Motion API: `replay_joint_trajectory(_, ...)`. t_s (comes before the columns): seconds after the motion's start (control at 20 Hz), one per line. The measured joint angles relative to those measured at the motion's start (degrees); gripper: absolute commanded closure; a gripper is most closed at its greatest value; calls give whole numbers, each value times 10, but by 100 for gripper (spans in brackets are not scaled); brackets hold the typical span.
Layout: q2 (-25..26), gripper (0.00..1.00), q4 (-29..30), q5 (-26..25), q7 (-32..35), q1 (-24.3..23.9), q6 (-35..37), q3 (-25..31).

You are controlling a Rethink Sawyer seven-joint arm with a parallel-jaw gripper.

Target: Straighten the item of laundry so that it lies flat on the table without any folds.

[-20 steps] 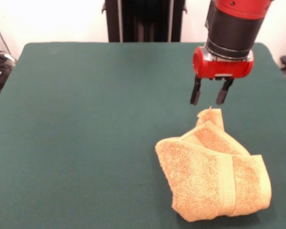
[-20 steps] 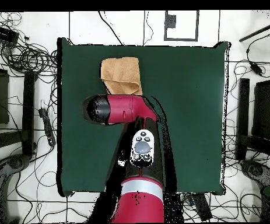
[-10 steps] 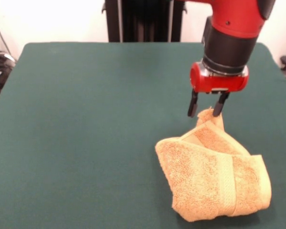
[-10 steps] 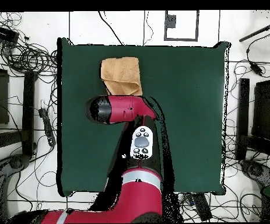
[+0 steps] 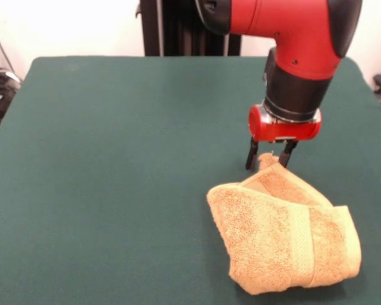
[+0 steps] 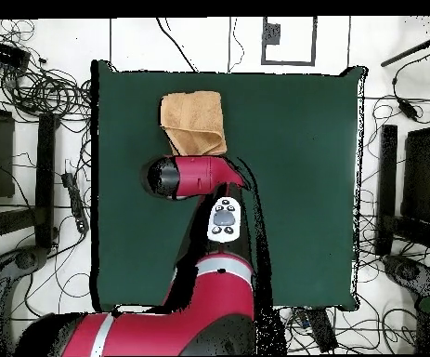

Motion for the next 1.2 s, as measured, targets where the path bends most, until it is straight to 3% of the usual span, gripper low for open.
replay_joint_trajectory(0.35,11,0,-12,0,0,0,-3,0)
replay_joint_trajectory(0.4,12,100,-13,1,0,0,-4,-1)
replay_joint_trajectory(1.2,16,100,-17,5,0,1,-3,-1)
